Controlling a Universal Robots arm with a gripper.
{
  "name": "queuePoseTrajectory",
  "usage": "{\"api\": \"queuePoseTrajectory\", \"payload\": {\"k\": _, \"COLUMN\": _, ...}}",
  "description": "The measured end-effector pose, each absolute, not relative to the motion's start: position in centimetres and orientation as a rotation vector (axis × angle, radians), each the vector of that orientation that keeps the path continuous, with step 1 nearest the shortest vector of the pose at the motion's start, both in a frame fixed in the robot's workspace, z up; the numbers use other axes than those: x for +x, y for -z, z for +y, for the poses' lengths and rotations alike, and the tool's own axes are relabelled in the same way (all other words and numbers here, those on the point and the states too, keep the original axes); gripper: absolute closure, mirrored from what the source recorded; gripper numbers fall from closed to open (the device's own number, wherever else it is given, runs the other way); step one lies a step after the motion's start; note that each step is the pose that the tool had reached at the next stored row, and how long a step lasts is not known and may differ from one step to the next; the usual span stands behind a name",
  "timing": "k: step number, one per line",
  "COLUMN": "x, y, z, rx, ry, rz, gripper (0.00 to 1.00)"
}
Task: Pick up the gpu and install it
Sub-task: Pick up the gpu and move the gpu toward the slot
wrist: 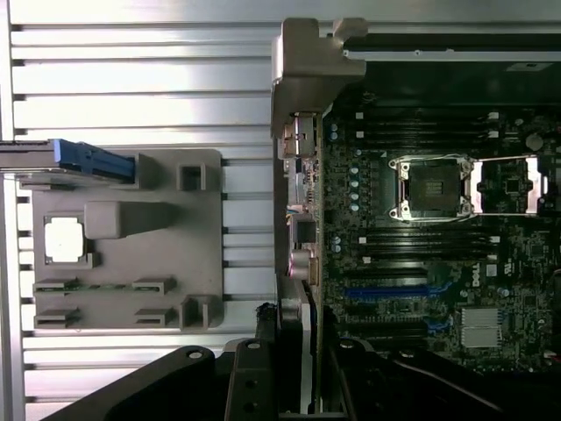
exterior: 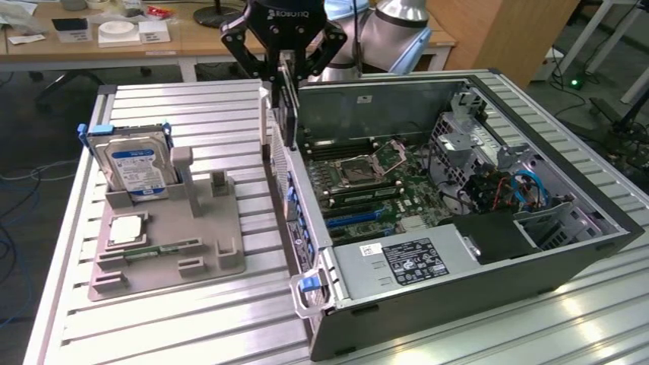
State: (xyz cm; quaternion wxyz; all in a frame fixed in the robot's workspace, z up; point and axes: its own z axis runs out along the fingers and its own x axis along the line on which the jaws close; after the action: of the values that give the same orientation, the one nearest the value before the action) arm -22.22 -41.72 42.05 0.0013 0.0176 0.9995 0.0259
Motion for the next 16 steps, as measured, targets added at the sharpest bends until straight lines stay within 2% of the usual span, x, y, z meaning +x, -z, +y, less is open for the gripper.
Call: {"api": "queuePoseTrajectory", "payload": {"k": 16, "x": -18.9, "y": -41.9, "z": -41.7, "rx": 0.059, "ry": -0.081, "rz": 3.137, "gripper": 0.72}}
